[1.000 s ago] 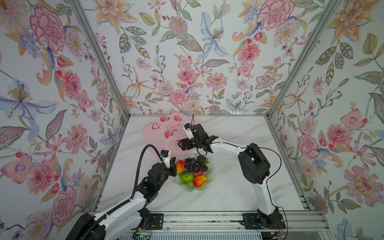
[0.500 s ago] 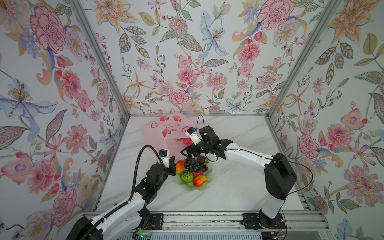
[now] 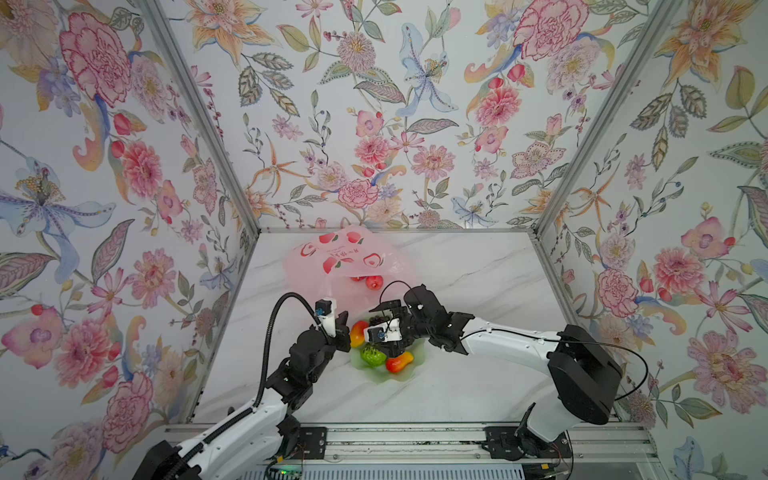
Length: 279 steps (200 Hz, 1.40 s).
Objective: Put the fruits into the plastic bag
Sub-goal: 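Move the right gripper down over the yellow-red mango on the plate, then close the right gripper on the yellow-red mango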
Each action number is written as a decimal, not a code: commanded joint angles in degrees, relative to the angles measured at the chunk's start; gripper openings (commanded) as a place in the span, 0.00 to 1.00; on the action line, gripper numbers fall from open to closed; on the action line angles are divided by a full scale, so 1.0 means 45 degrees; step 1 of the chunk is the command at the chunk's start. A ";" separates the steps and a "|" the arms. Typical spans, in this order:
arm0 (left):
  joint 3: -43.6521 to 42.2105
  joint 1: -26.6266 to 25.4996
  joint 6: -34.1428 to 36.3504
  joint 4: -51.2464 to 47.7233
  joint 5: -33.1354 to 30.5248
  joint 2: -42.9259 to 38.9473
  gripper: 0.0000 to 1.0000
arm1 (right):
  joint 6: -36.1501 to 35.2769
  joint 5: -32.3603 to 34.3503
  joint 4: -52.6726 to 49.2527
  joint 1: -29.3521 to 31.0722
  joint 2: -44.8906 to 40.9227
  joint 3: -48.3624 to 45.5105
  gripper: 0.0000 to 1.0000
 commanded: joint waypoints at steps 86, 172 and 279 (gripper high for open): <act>-0.0403 0.0740 -0.0563 0.0209 0.0205 -0.0612 0.00 | -0.3160 0.0439 -0.1469 0.0496 0.1678 0.2385 0.98; -0.0837 0.0923 -0.0660 0.0322 0.0444 -0.0704 0.00 | -0.4509 0.1163 -0.2512 0.0835 0.2740 0.3364 0.94; -0.0855 0.1003 -0.0666 0.0365 0.0527 -0.0655 0.00 | -0.5332 0.2191 -0.2826 0.1084 0.3854 0.4255 0.75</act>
